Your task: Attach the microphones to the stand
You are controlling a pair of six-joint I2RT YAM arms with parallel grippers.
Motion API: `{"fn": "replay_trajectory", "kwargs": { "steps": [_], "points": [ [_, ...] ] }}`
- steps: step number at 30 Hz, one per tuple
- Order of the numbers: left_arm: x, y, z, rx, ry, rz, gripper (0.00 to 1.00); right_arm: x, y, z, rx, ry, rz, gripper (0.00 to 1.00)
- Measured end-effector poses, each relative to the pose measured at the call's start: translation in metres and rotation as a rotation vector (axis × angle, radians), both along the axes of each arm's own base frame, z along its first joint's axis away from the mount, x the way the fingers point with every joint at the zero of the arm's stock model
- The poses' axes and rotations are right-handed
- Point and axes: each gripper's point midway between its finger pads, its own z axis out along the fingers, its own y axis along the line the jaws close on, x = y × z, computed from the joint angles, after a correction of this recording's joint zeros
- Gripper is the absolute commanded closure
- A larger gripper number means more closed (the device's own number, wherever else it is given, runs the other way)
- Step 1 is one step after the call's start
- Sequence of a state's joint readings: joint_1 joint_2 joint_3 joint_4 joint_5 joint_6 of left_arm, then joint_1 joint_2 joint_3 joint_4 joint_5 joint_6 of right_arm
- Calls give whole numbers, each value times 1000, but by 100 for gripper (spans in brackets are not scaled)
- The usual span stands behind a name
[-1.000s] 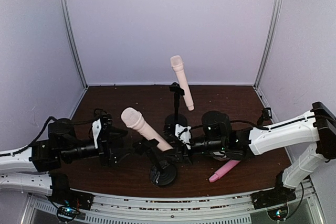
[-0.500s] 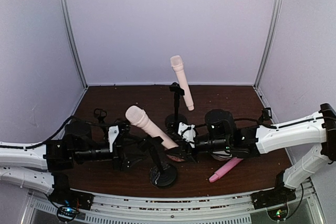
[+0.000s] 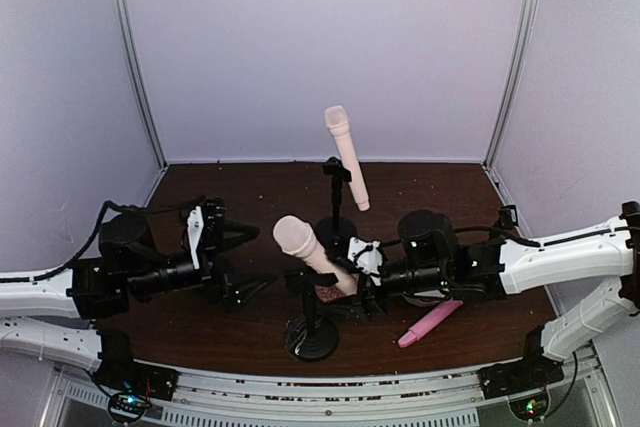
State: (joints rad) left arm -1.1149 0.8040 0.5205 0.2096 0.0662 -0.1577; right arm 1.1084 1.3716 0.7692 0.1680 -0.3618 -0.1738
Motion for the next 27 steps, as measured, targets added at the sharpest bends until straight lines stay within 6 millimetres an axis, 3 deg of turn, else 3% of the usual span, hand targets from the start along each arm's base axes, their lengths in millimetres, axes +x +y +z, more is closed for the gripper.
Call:
{"fn": "replay_trajectory", "kwargs": {
  "steps": [4,8,12,17,27],
  "points": [
    [1,-4,38,-61,-30,-3,2,-3,-6,21,45,-4,-6,16],
    [-1,-18,58,-71,-33,-50,2,-6,-13,41,89,-14,-10,13],
    [0,-32,52,-42,-14,-83,3,-8,-16,49,105,-13,-13,13],
    [3,-50,33,17,20,-113,13,-9,-18,46,92,-1,-16,13],
    [-9,-56,40,25,4,-192,50,-10,-20,41,78,7,-17,13]
  ]
}}
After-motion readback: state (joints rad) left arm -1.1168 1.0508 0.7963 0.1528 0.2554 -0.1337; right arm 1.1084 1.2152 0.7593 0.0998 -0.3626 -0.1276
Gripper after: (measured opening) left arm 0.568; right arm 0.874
